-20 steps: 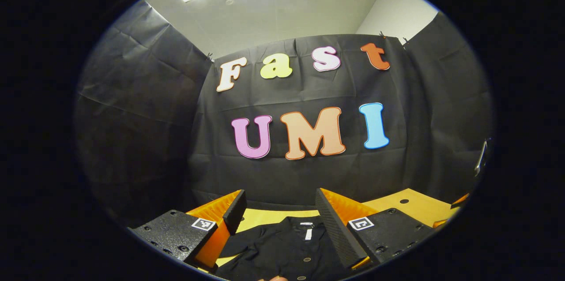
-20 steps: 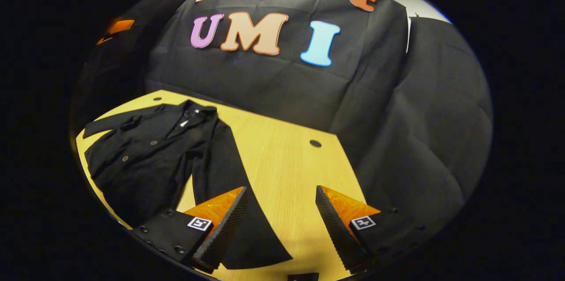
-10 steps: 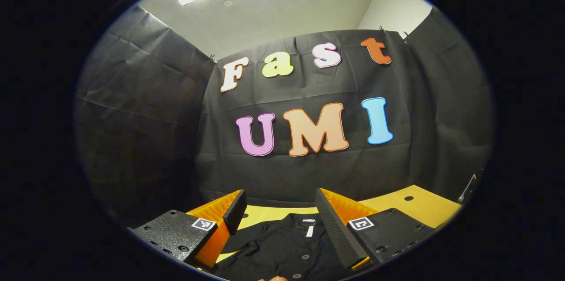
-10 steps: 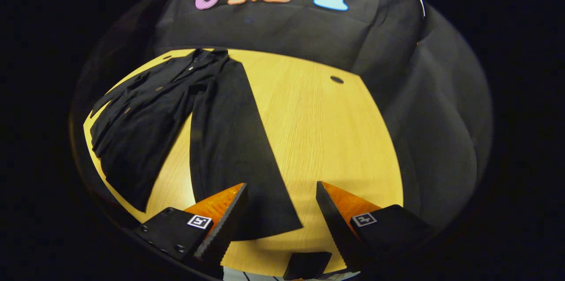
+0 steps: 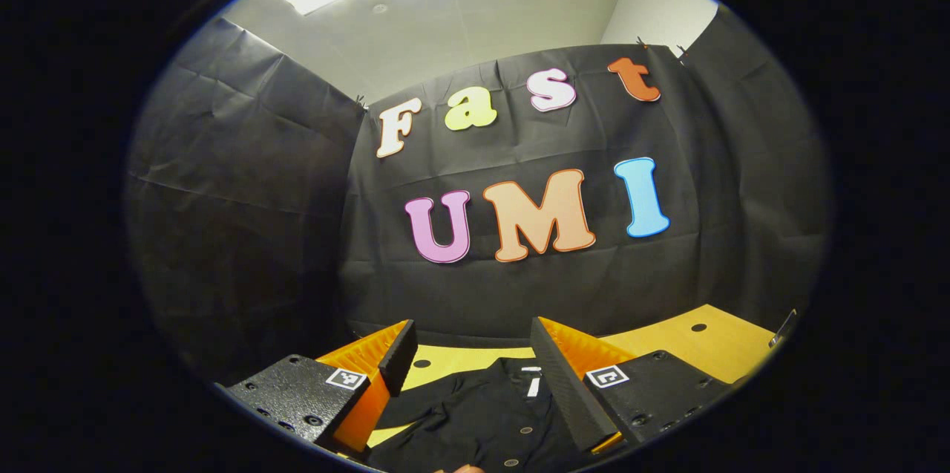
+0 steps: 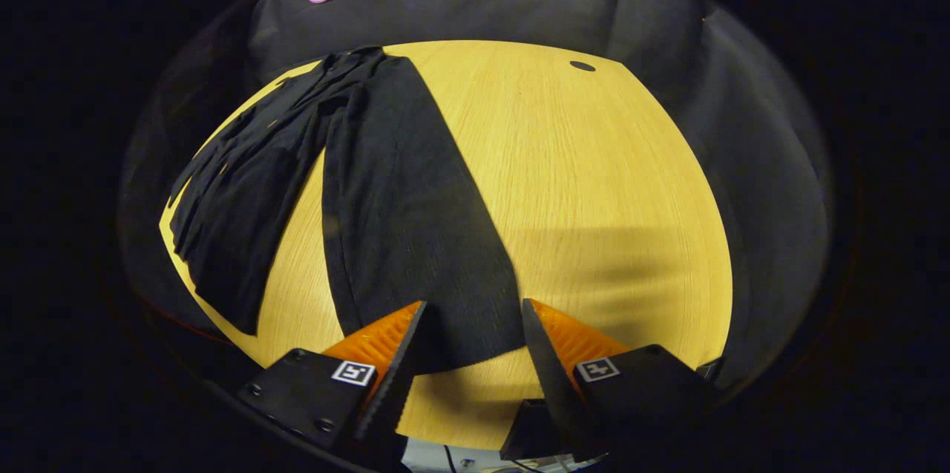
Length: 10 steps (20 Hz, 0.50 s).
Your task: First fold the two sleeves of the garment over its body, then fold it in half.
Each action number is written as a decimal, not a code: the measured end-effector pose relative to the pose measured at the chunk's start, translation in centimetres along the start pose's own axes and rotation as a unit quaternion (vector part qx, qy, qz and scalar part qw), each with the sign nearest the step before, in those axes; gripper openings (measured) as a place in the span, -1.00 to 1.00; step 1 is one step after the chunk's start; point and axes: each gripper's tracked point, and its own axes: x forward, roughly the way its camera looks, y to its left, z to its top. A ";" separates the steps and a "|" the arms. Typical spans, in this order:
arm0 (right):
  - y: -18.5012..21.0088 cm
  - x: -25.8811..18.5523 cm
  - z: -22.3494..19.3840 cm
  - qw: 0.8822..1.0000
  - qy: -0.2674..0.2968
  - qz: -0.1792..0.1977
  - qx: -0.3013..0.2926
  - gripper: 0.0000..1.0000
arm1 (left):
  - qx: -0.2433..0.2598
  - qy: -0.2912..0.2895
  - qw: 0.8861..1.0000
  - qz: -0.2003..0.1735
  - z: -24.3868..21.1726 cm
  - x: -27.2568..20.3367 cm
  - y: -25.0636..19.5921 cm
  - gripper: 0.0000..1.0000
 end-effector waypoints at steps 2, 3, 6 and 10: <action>0.4 0.5 0.5 1.000 -0.014 0.012 0.015 -0.07 | -0.001 0.002 1.000 0.002 0.0 0.2 0.5 0.82; 0.5 0.3 0.6 1.000 -0.017 0.010 0.024 -0.42 | -0.004 0.000 1.000 0.003 -0.1 0.2 0.8 0.84; 0.1 1.5 0.6 0.998 -0.025 -0.003 0.061 -0.87 | -0.012 -0.002 1.000 -0.007 -0.4 0.8 1.3 0.82; 0.5 0.1 2.8 0.990 -0.077 -0.028 0.117 -0.94 | -0.016 -0.005 1.000 -0.001 -0.2 1.8 4.2 0.86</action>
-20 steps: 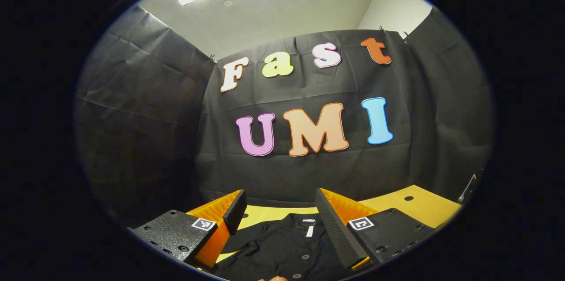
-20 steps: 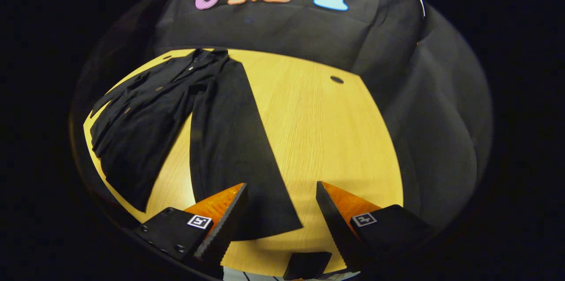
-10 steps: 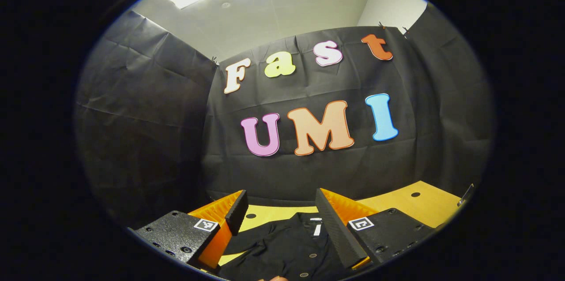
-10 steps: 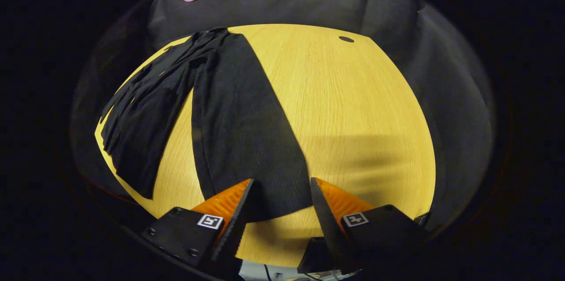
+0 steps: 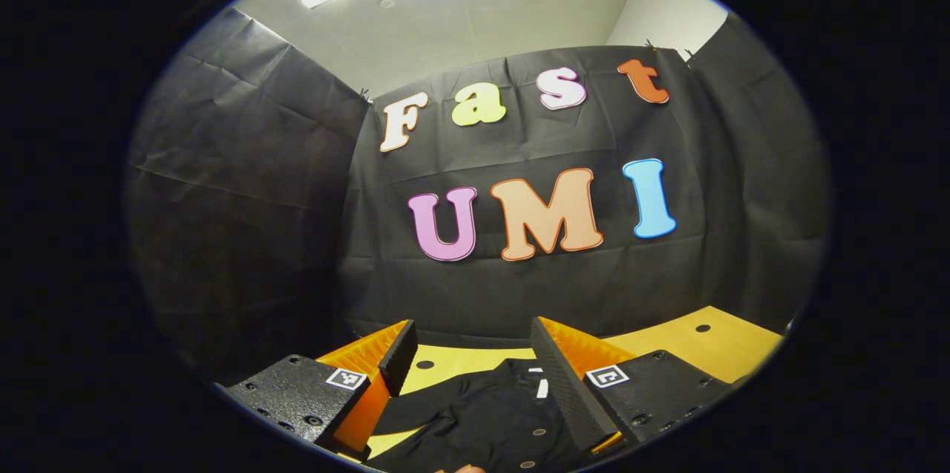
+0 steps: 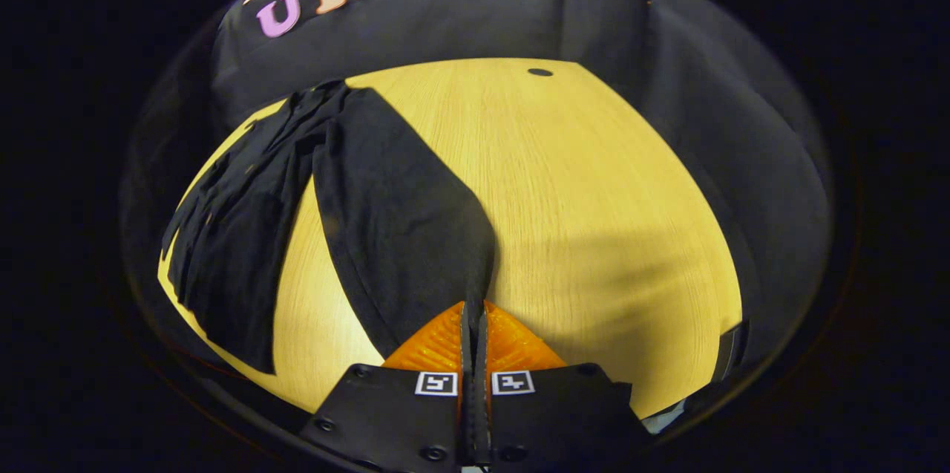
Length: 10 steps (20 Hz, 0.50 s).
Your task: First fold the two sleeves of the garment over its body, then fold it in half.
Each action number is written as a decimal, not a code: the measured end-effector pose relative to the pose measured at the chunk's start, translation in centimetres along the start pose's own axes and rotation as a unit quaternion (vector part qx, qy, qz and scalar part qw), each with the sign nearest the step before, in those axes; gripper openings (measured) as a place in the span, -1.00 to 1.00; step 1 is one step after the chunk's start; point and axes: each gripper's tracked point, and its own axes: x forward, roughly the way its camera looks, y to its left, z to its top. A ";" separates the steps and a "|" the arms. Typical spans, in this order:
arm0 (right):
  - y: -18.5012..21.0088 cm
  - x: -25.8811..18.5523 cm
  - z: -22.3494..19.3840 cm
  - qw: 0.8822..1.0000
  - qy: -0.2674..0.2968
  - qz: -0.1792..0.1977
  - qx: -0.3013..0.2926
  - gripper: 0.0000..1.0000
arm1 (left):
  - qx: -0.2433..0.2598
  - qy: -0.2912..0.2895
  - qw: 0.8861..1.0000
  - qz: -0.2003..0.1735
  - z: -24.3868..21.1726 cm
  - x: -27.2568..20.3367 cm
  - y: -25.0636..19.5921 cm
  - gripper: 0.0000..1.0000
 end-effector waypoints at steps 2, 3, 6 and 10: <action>0.5 -0.9 2.1 0.999 -0.032 -0.010 0.016 -0.94 | 0.001 -0.002 1.000 0.001 0.0 0.5 1.1 0.84; 1.1 -1.3 3.2 0.999 -0.043 -0.010 0.028 -0.94 | 0.002 -0.001 1.000 0.001 -0.2 0.6 1.8 0.84; 2.8 -2.1 7.0 0.996 -0.078 -0.010 0.052 -0.95 | -0.001 -0.001 1.000 0.008 -0.4 0.6 4.3 0.84; 6.0 -3.3 11.8 0.991 -0.125 -0.006 0.048 -0.94 | -0.008 0.004 1.000 0.024 -1.2 0.2 8.1 0.82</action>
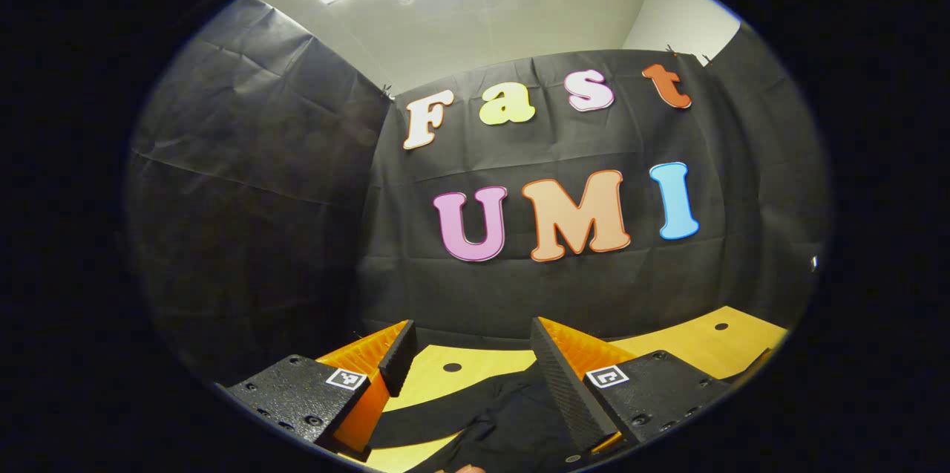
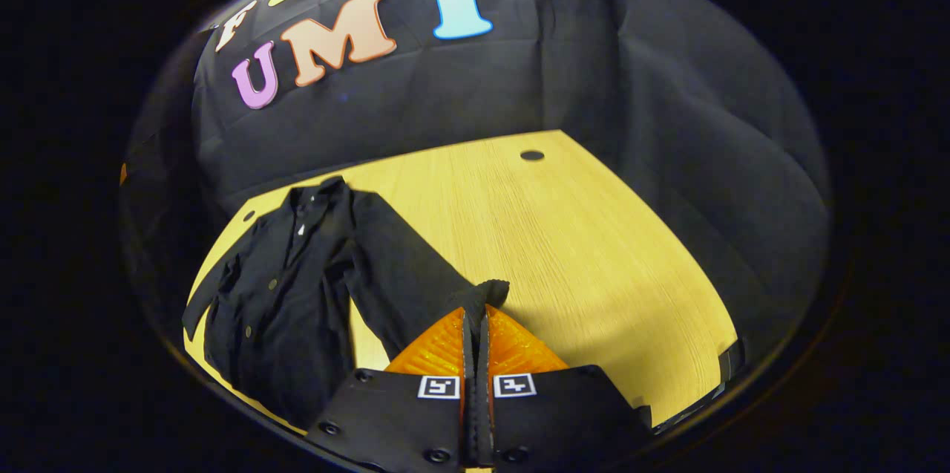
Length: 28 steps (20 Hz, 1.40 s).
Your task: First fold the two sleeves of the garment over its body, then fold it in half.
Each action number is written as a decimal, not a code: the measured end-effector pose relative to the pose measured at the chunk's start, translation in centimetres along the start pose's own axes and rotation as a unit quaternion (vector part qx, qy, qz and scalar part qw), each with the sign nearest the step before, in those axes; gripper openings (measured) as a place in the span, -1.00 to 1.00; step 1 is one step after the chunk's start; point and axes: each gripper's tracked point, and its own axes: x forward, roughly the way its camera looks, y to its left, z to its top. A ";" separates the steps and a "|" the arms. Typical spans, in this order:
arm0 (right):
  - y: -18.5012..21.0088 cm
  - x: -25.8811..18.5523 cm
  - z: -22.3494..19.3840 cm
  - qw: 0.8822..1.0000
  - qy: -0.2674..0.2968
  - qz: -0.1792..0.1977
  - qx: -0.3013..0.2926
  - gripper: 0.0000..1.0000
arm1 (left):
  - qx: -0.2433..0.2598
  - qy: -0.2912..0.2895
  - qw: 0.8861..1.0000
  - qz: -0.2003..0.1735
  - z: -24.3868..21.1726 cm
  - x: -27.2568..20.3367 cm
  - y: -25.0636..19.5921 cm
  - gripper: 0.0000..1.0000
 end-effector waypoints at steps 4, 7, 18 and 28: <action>4.8 -0.9 4.9 0.998 -0.055 0.019 -0.011 -0.95 | -0.003 0.005 1.000 0.020 -0.8 -0.3 3.7 0.84; 8.3 -1.5 7.0 0.996 -0.081 0.032 -0.030 -0.95 | -0.006 0.007 0.999 0.032 -1.1 -0.7 6.4 0.84; 20.3 0.1 10.7 0.987 -0.114 0.081 -0.074 -0.96 | -0.009 0.031 0.998 0.058 -4.1 -0.9 14.6 0.82; 32.7 1.9 10.0 0.977 -0.110 0.127 -0.131 -0.96 | -0.008 0.059 0.996 0.069 -7.3 -0.4 21.3 0.84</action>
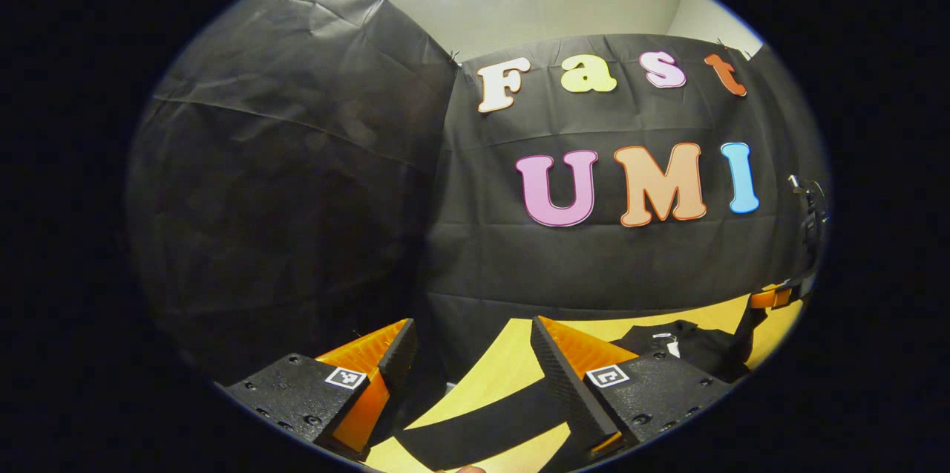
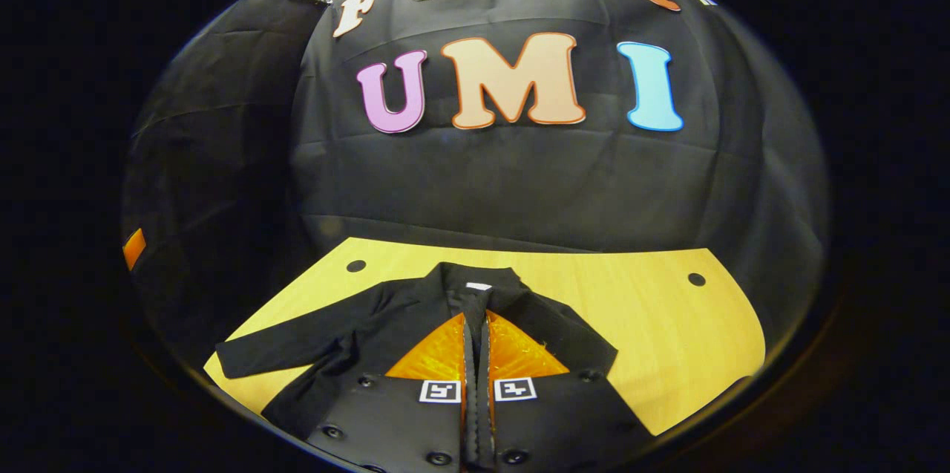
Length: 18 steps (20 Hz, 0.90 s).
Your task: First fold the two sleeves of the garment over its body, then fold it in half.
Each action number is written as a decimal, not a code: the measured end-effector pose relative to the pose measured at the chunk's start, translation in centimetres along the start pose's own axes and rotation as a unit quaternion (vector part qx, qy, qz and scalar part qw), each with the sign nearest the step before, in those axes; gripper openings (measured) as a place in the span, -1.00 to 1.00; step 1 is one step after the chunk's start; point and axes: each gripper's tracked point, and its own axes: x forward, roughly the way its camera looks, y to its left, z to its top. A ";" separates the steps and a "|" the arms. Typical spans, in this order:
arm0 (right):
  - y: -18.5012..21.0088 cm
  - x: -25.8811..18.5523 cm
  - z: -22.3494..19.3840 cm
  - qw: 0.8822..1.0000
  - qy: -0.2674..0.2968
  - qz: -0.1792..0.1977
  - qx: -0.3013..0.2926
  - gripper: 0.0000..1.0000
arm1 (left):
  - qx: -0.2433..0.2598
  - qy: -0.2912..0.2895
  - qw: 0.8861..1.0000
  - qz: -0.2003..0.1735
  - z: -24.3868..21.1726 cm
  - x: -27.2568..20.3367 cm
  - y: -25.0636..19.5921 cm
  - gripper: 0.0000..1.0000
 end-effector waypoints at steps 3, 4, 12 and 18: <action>3.1 1.5 -0.2 1.000 0.007 0.015 -0.010 -0.96 | 0.004 0.006 1.000 0.004 -0.7 0.5 1.7 0.84; 4.1 2.0 -0.2 1.000 0.010 0.019 -0.014 -0.96 | 0.005 0.009 1.000 0.005 -0.8 0.6 2.2 0.86; 11.4 5.5 -1.7 0.997 0.042 0.061 -0.031 -0.96 | 0.003 0.045 0.999 0.022 -3.6 0.9 5.1 0.86; 15.5 6.5 -2.4 0.991 0.065 0.113 -0.014 -0.20 | -0.003 0.076 0.997 0.028 -6.1 1.5 6.2 0.86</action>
